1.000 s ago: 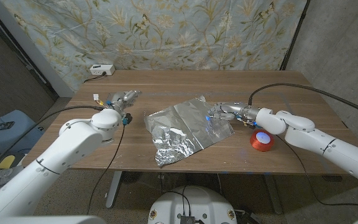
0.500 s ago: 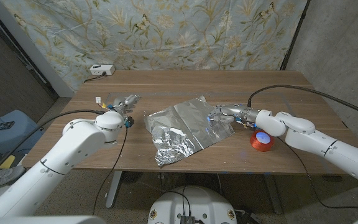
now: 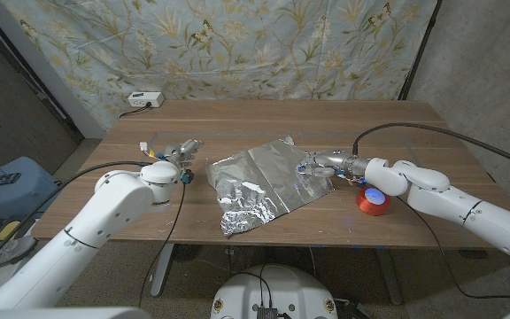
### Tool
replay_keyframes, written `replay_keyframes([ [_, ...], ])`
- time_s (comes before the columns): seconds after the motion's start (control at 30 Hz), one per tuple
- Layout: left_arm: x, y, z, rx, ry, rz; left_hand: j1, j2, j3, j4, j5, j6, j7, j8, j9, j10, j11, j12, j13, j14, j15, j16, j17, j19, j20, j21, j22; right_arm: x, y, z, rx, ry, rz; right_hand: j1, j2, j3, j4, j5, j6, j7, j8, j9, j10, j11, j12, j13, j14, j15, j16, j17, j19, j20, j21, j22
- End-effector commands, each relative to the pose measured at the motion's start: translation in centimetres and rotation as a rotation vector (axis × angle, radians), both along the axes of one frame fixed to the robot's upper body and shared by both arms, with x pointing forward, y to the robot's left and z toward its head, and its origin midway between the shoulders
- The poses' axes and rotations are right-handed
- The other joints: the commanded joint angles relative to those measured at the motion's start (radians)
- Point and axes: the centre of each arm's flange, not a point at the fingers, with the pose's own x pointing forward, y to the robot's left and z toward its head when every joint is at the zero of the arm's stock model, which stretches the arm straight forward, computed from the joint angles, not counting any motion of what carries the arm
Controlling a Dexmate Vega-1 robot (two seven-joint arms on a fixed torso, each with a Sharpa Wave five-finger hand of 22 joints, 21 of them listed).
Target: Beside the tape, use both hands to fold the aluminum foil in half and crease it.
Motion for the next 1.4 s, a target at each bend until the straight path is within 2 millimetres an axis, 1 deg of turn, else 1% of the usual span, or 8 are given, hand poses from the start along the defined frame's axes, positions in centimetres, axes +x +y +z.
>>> replay_keyframes([
  [0.03, 0.4, -0.9, -0.4, -0.001, 0.020, 0.014, 0.007, 0.001, 0.000, 0.003, 0.002, 0.012, 0.004, 0.001, 0.003, 0.003, -0.001, 0.002, 0.007, 0.012, 0.001, -0.002, 0.002, 0.010, 0.002, 0.006, 0.002, -0.1, -0.2, -0.5, -0.010, 0.006, -0.004, -0.006, 0.001, 0.004, 0.003, 0.006, 0.004, 0.004, 0.005, 0.003, 0.012, 0.001, 0.005, 0.006, -0.009, -0.045, 0.005, 0.000, -0.011, -0.073, 0.001, 0.001],
  [0.3, 0.9, -1.4, -0.3, -0.004, 0.044, 0.047, 0.014, 0.004, 0.001, 0.001, 0.006, 0.019, 0.007, 0.000, 0.003, 0.024, -0.008, 0.010, 0.013, 0.042, 0.000, 0.003, 0.003, 0.034, 0.011, 0.018, 0.004, -0.4, -0.6, -0.5, -0.014, -0.001, 0.005, -0.009, 0.000, 0.004, 0.002, 0.006, 0.006, 0.003, 0.005, 0.003, 0.010, -0.002, 0.002, 0.006, -0.009, -0.047, 0.005, -0.001, -0.013, -0.073, 0.003, 0.001],
  [0.53, 1.1, -1.7, -0.2, -0.008, 0.040, 0.075, 0.019, 0.005, -0.002, 0.000, 0.009, -0.012, 0.015, -0.014, 0.003, 0.022, -0.013, 0.012, 0.019, 0.051, -0.002, 0.004, 0.006, 0.047, 0.010, 0.026, 0.006, -0.7, -0.8, -0.6, -0.016, -0.002, 0.014, -0.010, 0.000, 0.004, 0.001, 0.006, 0.006, 0.002, 0.004, 0.004, 0.013, -0.002, 0.002, 0.006, -0.011, -0.046, 0.004, -0.002, -0.015, -0.073, 0.004, 0.001],
  [0.7, 0.8, -1.7, 0.2, 0.003, 0.053, 0.088, 0.024, 0.006, -0.007, 0.000, 0.012, -0.052, 0.032, -0.029, 0.004, -0.004, 0.003, 0.007, 0.026, 0.042, 0.003, -0.001, 0.012, 0.049, 0.009, 0.029, 0.007, -0.9, -1.0, -0.6, -0.018, -0.003, 0.015, -0.011, 0.000, 0.005, 0.000, 0.007, 0.007, 0.001, 0.004, 0.004, 0.013, -0.003, 0.001, 0.006, -0.011, -0.048, 0.004, -0.002, -0.016, -0.072, 0.005, 0.001],
  [0.8, 0.4, -1.5, 0.5, 0.011, 0.065, 0.095, 0.023, 0.005, -0.011, 0.001, 0.013, -0.058, 0.029, -0.030, 0.005, -0.011, 0.013, 0.006, 0.029, 0.039, 0.003, -0.003, 0.014, 0.051, 0.009, 0.031, 0.007, -0.9, -1.0, -0.5, -0.020, -0.004, 0.016, -0.012, 0.000, 0.005, 0.000, 0.007, 0.007, -0.001, 0.003, 0.004, 0.013, -0.005, 0.001, 0.006, -0.011, -0.048, 0.004, -0.002, -0.016, -0.073, 0.005, 0.001],
  [1.0, -0.3, -0.8, 0.9, 0.030, 0.098, 0.120, 0.029, 0.007, -0.018, 0.002, 0.018, 0.004, 0.039, -0.001, 0.018, 0.036, 0.017, 0.047, 0.050, 0.054, 0.007, -0.006, 0.019, 0.058, 0.011, 0.038, 0.009, -0.9, -0.8, -0.4, -0.026, -0.008, 0.024, -0.013, 0.000, 0.007, -0.002, 0.007, 0.009, -0.001, 0.003, 0.004, 0.014, -0.004, 0.000, 0.006, -0.010, -0.056, 0.005, -0.003, -0.016, -0.073, 0.007, 0.001],
  [1.13, -0.7, -0.6, 1.1, 0.047, 0.116, 0.128, 0.033, 0.009, -0.023, 0.002, 0.019, 0.026, 0.044, 0.010, 0.026, 0.040, 0.020, 0.062, 0.062, 0.065, 0.009, -0.003, 0.024, 0.063, 0.009, 0.042, 0.009, -0.9, -0.6, -0.3, -0.027, -0.011, 0.032, -0.014, -0.001, 0.007, -0.003, 0.007, 0.009, -0.001, 0.003, 0.004, 0.014, -0.004, 0.000, 0.006, -0.009, -0.057, 0.005, -0.003, -0.016, -0.073, 0.008, 0.001],
  [1.4, -1.2, -0.9, 1.4, 0.082, 0.134, 0.138, 0.053, 0.019, -0.038, -0.001, 0.020, 0.062, 0.064, 0.038, 0.047, 0.029, 0.043, 0.092, 0.099, 0.076, 0.018, 0.013, 0.052, 0.068, 0.008, 0.048, 0.010, -0.8, -0.6, -0.2, -0.021, -0.017, 0.042, -0.015, -0.001, 0.008, -0.004, 0.008, 0.008, -0.001, 0.002, 0.004, 0.013, -0.004, -0.001, 0.006, -0.008, -0.057, 0.005, -0.004, -0.015, -0.074, 0.009, 0.001],
])
